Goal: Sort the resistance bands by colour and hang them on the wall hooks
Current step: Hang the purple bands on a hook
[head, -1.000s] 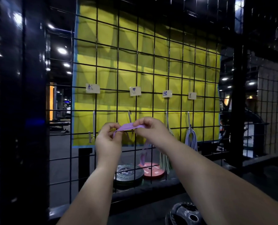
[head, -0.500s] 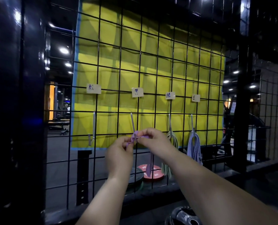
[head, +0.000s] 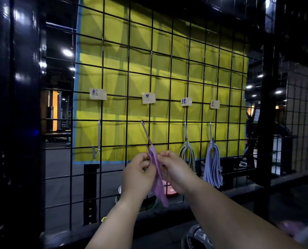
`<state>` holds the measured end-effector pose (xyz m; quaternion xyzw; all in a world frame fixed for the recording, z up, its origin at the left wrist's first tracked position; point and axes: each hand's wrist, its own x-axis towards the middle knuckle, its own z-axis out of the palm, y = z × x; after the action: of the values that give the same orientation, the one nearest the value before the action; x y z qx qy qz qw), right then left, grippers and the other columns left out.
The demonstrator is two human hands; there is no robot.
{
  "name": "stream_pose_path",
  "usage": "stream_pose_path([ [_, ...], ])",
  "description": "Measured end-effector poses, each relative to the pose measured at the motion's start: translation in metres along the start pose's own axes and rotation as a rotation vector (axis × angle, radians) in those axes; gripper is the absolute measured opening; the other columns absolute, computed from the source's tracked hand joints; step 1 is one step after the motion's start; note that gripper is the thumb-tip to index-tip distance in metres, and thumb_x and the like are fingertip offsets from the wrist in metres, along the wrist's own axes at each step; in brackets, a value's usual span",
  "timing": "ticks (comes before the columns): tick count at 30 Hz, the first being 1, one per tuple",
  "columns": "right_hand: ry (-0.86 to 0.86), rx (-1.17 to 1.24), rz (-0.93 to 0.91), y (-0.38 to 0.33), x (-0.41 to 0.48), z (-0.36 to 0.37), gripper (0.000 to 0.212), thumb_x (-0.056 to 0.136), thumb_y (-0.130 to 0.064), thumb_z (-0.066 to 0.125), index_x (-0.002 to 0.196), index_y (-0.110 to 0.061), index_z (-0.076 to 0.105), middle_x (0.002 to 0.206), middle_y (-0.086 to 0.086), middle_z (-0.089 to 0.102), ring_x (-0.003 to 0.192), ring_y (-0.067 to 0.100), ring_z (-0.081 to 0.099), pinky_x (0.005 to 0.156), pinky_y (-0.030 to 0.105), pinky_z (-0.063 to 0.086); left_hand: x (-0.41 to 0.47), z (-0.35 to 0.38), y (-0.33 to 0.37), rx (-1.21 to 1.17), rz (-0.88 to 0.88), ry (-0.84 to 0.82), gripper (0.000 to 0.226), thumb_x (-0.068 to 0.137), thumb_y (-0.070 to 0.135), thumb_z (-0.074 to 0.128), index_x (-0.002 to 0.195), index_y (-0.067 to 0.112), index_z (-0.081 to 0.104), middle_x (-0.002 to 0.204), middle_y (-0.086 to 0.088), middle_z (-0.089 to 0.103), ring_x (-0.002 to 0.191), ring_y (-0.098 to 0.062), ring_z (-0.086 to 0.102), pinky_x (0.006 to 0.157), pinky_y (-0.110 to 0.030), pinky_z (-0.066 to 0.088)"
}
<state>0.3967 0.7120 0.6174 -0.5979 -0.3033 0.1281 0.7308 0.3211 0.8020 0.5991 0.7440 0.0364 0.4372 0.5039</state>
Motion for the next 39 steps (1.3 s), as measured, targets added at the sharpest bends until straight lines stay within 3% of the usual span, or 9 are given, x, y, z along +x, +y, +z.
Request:
stream_pose_path([
  [4,-0.077,0.064,0.039,0.005,-0.003,-0.002,0.018,0.097,-0.019,0.052,0.098,-0.005,0.063,0.08,0.006,0.066,0.066,0.018,0.054,0.062,0.032,0.041,0.004,-0.007,0.0,-0.034,0.058,0.012,0.033,0.083,0.046,0.049,0.077,0.019,0.066,0.073,0.003,0.069,0.077,-0.016,0.064,0.073,-0.038,0.05],
  [6,-0.092,0.06,0.069,0.005,-0.006,-0.002,0.021,0.096,-0.024,0.054,0.095,-0.007,0.065,0.069,0.001,0.064,0.062,0.016,0.054,0.061,0.03,0.041,0.007,-0.01,0.002,-0.05,0.08,0.059,0.037,0.087,0.053,0.051,0.077,0.02,0.064,0.074,0.0,0.067,0.076,-0.018,0.063,0.071,-0.037,0.048],
  [9,-0.101,0.08,0.078,0.007,-0.007,0.0,0.022,0.096,-0.026,0.054,0.096,-0.005,0.064,0.074,0.005,0.066,0.068,0.018,0.059,0.069,0.032,0.046,0.011,-0.012,0.012,-0.092,0.121,0.128,0.005,0.091,0.033,0.06,0.092,0.028,0.06,0.078,0.002,0.063,0.072,-0.006,0.058,0.066,-0.022,0.045],
  [13,-0.123,0.037,0.036,0.008,-0.01,-0.002,0.032,0.099,-0.031,0.047,0.11,-0.005,0.062,0.095,0.013,0.063,0.089,0.027,0.059,0.088,0.046,0.043,0.016,-0.01,0.015,-0.159,0.091,0.071,0.014,0.094,0.026,0.058,0.085,0.03,0.068,0.083,0.01,0.069,0.081,-0.007,0.063,0.075,-0.025,0.049],
  [20,-0.217,0.01,0.016,0.011,-0.014,-0.007,0.036,0.099,-0.041,0.043,0.111,-0.015,0.065,0.091,0.0,0.07,0.084,0.015,0.065,0.083,0.034,0.049,0.016,-0.008,0.011,-0.349,-0.029,0.018,0.019,0.093,0.026,0.058,0.095,0.015,0.073,0.096,-0.002,0.073,0.095,-0.021,0.067,0.09,-0.041,0.053],
  [26,-0.145,0.027,-0.006,0.017,-0.004,-0.006,0.024,0.1,-0.028,0.046,0.101,-0.009,0.06,0.064,-0.004,0.055,0.06,0.012,0.05,0.061,0.025,0.04,0.016,-0.007,0.016,-0.387,0.006,0.031,0.025,0.095,0.028,0.054,0.078,0.019,0.068,0.083,0.0,0.071,0.075,-0.008,0.063,0.067,-0.023,0.042],
  [32,-0.123,-0.092,-0.08,0.01,0.001,-0.005,0.027,0.103,-0.032,0.039,0.094,-0.014,0.058,0.055,-0.005,0.048,0.051,0.009,0.04,0.055,0.024,0.034,0.023,-0.009,0.018,-0.619,-0.06,0.107,0.022,0.094,0.022,0.056,0.076,0.016,0.065,0.075,-0.001,0.062,0.076,-0.022,0.05,0.07,-0.033,0.037],
  [36,-0.11,-0.268,-0.087,0.024,0.007,-0.006,0.032,0.093,-0.053,0.042,0.096,-0.029,0.062,0.057,-0.013,0.054,0.057,0.009,0.049,0.076,0.041,0.044,0.023,-0.008,0.018,-0.616,-0.016,0.08,0.023,0.095,0.02,0.054,0.075,0.012,0.062,0.068,0.003,0.06,0.067,-0.012,0.055,0.065,-0.022,0.046],
  [39,-0.032,-0.307,-0.097,0.035,0.005,-0.005,0.032,0.094,-0.057,0.041,0.102,-0.036,0.063,0.09,-0.01,0.067,0.087,0.014,0.061,0.096,0.047,0.047,0.02,-0.006,0.012,-0.575,0.014,0.072,0.025,0.095,0.023,0.053,0.075,0.013,0.062,0.065,0.01,0.063,0.064,-0.004,0.058,0.062,-0.015,0.047],
])
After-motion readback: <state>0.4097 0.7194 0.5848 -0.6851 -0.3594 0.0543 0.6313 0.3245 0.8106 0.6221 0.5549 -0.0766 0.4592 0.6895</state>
